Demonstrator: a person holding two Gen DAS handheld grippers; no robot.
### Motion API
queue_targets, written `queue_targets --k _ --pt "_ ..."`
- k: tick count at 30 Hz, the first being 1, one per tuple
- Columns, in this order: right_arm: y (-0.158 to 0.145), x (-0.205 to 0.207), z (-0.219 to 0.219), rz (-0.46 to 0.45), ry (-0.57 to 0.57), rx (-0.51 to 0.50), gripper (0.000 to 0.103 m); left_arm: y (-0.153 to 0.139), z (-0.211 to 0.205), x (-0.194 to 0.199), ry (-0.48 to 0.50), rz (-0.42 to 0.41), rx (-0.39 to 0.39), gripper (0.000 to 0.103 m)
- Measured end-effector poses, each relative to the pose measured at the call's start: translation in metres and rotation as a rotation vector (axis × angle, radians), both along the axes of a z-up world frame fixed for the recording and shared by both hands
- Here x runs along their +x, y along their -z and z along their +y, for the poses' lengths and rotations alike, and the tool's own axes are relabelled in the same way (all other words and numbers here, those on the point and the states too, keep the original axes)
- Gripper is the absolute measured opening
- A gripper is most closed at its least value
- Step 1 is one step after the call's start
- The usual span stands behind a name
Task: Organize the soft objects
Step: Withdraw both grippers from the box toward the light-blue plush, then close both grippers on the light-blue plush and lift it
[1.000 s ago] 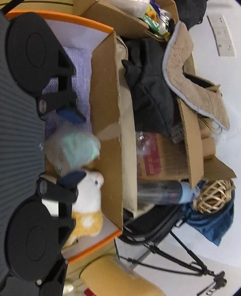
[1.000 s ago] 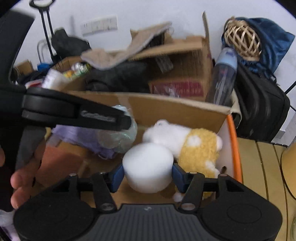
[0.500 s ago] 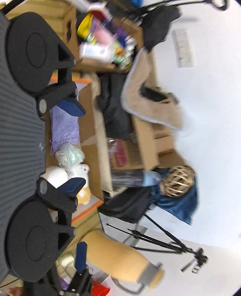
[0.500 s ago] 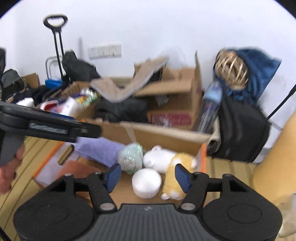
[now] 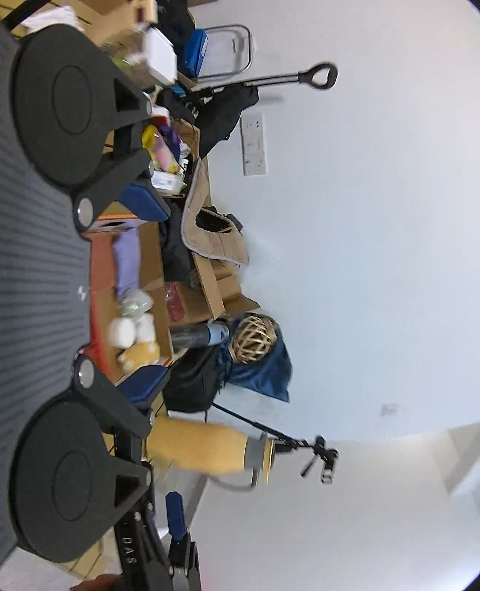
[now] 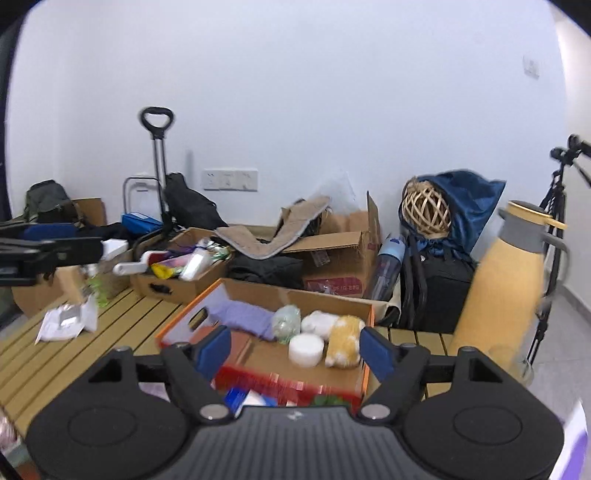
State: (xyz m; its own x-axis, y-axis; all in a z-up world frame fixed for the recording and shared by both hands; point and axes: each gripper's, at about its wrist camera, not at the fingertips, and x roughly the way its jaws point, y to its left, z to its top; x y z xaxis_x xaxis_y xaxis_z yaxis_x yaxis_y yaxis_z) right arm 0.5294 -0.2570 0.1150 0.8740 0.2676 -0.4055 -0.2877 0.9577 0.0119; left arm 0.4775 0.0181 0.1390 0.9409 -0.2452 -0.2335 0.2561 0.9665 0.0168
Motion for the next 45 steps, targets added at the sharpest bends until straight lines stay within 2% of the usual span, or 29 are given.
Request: queue_targets --k 2,6,9,12,15,18,24,29,32,34,36,39,42,44,45 --pt "0.019 -0.046 -0.001 -0.032 -0.002 0.017 0.082 0.02 0.01 -0.047 -0.019 -0.037 -0.008 0.091" --pt "0.052 -0.131 0.003 -0.055 0.017 0.074 0.085 0.06 0.027 -0.132 -0.07 -0.09 0.001 0.097" --pt "0.075 -0.188 0.005 -0.063 0.046 0.118 0.088 0.092 0.037 -0.183 -0.17 -0.086 0.011 0.1" --pt "0.097 -0.235 0.009 -0.039 -0.002 0.148 0.089 0.105 0.042 -0.204 -0.15 -0.022 0.016 0.1" --pt "0.101 -0.246 0.016 -0.02 0.007 0.086 0.089 0.103 0.047 -0.208 -0.165 -0.033 0.022 0.1" --pt "0.098 -0.246 0.02 -0.035 0.014 0.1 0.089 0.098 0.053 -0.2 -0.194 -0.05 -0.012 0.1" --pt "0.112 -0.227 0.033 -0.004 -0.005 0.093 0.087 0.12 0.059 -0.177 -0.213 0.035 -0.037 0.1" --pt "0.132 -0.186 0.039 0.045 0.016 0.103 0.085 0.144 0.05 -0.142 -0.185 0.111 -0.039 0.1" --pt "0.141 -0.154 0.036 0.084 0.037 0.117 0.08 0.152 0.047 -0.11 -0.188 0.147 -0.044 0.1" --pt "0.145 -0.133 0.036 0.095 0.047 0.115 0.079 0.152 0.045 -0.084 -0.178 0.178 -0.081 0.098" --pt "0.149 -0.108 0.033 0.106 0.056 0.125 0.079 0.152 0.039 -0.058 -0.138 0.203 -0.117 0.095" --pt "0.156 -0.066 0.026 0.128 0.065 0.156 0.073 0.155 0.018 -0.015 -0.071 0.238 -0.144 0.093" --pt "0.166 -0.014 0.018 0.172 0.072 0.214 0.067 0.162 -0.01 0.033 -0.01 0.28 -0.166 0.082" --pt "0.173 0.018 0.015 0.211 0.084 0.246 0.058 0.168 -0.027 0.069 0.05 0.342 -0.201 0.07" --pt "0.178 0.033 0.012 0.23 0.087 0.271 0.056 0.172 -0.033 0.086 0.071 0.382 -0.224 0.068"
